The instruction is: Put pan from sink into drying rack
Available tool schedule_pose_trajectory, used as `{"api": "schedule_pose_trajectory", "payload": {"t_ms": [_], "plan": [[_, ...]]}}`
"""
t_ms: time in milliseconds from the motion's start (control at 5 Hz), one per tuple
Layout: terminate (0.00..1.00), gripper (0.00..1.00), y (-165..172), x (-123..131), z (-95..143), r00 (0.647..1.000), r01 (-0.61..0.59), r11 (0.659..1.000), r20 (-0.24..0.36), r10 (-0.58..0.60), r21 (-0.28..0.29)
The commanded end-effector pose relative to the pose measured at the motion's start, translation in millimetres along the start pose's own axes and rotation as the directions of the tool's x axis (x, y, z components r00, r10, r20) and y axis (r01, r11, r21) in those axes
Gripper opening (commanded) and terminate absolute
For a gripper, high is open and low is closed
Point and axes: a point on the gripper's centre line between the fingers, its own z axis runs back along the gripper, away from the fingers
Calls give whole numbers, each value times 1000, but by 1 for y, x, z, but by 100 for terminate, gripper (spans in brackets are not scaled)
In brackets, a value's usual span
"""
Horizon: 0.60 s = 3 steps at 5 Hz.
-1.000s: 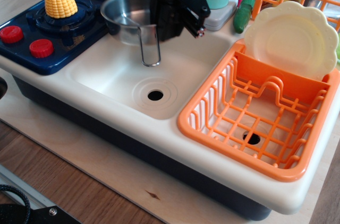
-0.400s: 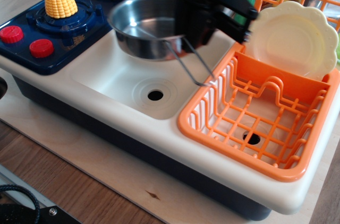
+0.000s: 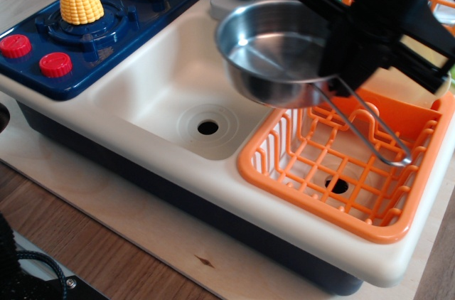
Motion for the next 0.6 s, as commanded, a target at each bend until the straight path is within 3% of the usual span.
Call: {"api": "schedule_pose_trajectory", "payload": {"t_ms": [0,200,400], "plan": [[0,0,-27,14,14,997,-16,999,71,18,-28],[0,100,-33,12,11,994,-37,998,102,42,-57],[100,100,-33,12,11,994,-37,998,102,42,-57]]}}
